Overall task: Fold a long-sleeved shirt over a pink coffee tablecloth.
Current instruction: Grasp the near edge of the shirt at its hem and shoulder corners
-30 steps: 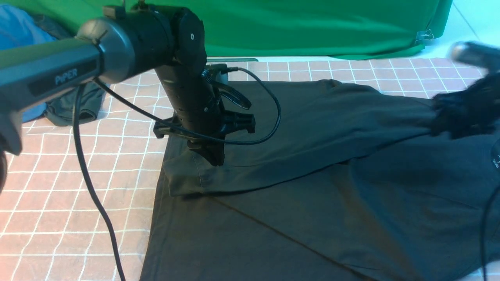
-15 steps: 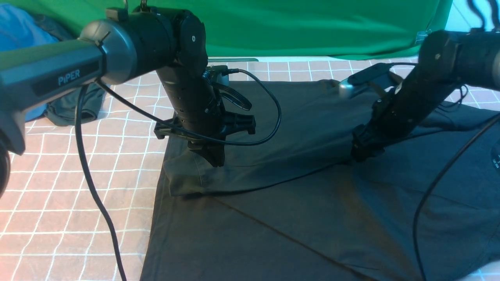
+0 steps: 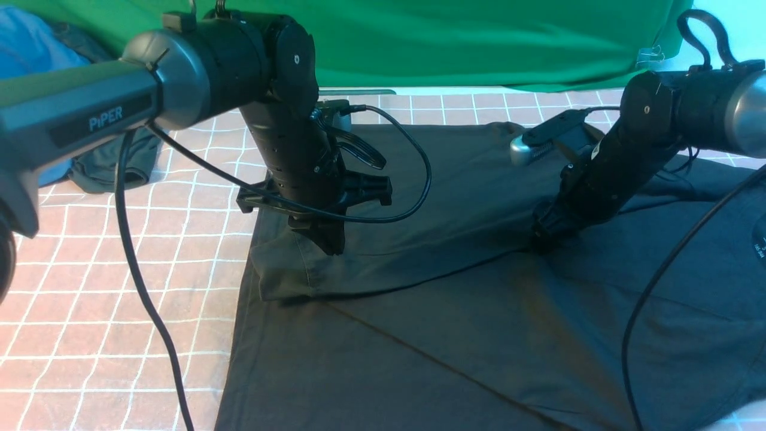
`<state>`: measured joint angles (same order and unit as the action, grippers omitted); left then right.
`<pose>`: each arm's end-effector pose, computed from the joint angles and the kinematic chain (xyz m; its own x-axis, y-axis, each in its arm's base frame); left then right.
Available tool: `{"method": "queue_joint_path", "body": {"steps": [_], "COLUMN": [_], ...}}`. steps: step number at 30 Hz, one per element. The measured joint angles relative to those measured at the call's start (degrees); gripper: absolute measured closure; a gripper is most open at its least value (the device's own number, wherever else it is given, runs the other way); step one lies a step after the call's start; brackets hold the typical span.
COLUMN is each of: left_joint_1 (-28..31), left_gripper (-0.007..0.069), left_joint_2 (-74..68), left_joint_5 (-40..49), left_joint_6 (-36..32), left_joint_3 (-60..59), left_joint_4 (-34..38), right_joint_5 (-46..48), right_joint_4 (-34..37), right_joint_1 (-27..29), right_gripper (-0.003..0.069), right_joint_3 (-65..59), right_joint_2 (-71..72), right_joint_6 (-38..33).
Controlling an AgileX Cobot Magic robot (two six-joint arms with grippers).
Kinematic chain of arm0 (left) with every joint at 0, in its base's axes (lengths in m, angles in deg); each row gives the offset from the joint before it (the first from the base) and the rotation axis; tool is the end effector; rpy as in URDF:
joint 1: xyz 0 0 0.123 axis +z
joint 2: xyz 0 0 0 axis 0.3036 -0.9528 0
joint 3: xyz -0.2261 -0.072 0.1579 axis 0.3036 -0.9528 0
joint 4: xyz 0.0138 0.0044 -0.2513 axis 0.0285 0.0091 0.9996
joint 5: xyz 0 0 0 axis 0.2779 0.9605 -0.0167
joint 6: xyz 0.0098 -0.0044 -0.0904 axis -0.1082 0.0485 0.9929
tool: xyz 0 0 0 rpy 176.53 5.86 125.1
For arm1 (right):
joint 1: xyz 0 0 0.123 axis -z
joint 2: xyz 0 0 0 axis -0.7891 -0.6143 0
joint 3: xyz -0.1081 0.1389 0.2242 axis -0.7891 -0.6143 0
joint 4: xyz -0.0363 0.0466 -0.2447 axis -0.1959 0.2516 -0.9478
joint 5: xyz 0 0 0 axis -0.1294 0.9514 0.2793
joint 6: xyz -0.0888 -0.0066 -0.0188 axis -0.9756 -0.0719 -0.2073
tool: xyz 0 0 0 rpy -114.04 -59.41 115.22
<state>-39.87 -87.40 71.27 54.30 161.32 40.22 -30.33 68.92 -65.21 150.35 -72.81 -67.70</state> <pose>0.3734 -0.1621 0.2221 -0.9907 0.0622 -0.1211 0.0795 0.9863 -0.1442 0.4084 0.1029 0.1624 -0.7970 -0.4782 -0.3689 -0.5043 0.8630 -0.0293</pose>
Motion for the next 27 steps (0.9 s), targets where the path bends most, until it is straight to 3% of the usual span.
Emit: {"method": "queue_joint_path", "body": {"steps": [2, 4, 7, 10, 23, 27], "left_joint_1": [0.00, 0.00, 0.00, 0.00, 0.00, 0.00], "left_gripper": [0.0610, 0.0610, 0.0610, 0.0610, 0.0610, 0.0610], "left_joint_2": [0.00, 0.00, 0.00, 0.00, 0.00, 0.00], "left_joint_5": [-0.08, -0.35, -0.35, -0.35, -0.40, -0.56], "left_joint_6": [0.00, 0.00, 0.00, 0.00, -0.03, -0.09], "left_joint_3": [0.00, 0.00, 0.00, 0.00, 0.00, 0.00], "left_joint_4": [0.00, 0.00, 0.00, 0.00, 0.00, 0.00], "right_joint_5": [-0.84, -2.26, -3.01, -3.04, 1.30, 0.72], "right_joint_4": [0.00, 0.00, 0.00, 0.00, -0.02, -0.02], "right_joint_1": [0.00, 0.00, 0.00, 0.00, 0.00, 0.11], "right_gripper": [0.0106, 0.0202, 0.0458, 0.0594, 0.0620, 0.0582], "right_joint_3": [0.00, 0.00, 0.00, 0.00, 0.00, 0.00], "right_joint_2": [0.00, 0.00, 0.00, 0.00, 3.42, 3.49], "right_joint_6": [0.00, 0.00, 0.00, 0.00, 1.13, 3.00]}}
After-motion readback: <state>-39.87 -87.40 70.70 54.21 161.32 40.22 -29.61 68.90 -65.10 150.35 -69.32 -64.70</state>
